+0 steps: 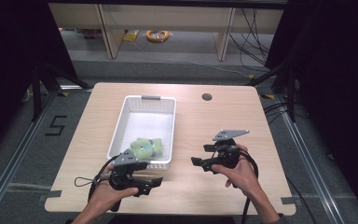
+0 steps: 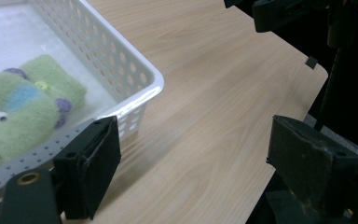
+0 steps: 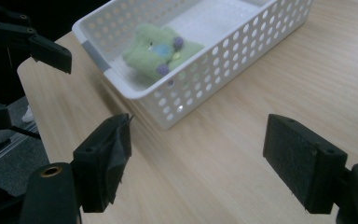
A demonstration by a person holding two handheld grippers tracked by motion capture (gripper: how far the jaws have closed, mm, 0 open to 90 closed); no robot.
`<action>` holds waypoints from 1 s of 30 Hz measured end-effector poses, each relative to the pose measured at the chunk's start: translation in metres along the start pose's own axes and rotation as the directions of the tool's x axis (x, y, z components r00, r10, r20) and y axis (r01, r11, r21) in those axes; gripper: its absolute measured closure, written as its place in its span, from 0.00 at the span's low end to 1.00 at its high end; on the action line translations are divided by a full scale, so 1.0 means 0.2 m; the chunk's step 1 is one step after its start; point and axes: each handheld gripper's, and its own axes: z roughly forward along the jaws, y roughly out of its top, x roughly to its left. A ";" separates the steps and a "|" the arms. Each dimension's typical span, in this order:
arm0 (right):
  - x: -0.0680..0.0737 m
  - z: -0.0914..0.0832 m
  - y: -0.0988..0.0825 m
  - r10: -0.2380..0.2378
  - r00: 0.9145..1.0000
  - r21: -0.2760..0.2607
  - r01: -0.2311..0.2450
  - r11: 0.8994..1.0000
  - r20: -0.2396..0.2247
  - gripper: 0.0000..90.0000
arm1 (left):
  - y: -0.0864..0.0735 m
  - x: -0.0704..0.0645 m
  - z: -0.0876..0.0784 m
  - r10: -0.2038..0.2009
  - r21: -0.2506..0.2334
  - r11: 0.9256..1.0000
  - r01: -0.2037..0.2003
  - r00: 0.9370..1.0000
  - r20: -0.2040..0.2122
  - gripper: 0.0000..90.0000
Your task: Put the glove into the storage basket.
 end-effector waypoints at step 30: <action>-0.01 -0.05 -0.32 0.041 0.998 -0.050 -0.043 0.998 -0.039 0.22 | -0.20 -0.06 0.08 0.013 0.022 1.000 -0.012 1.000 -0.007 0.19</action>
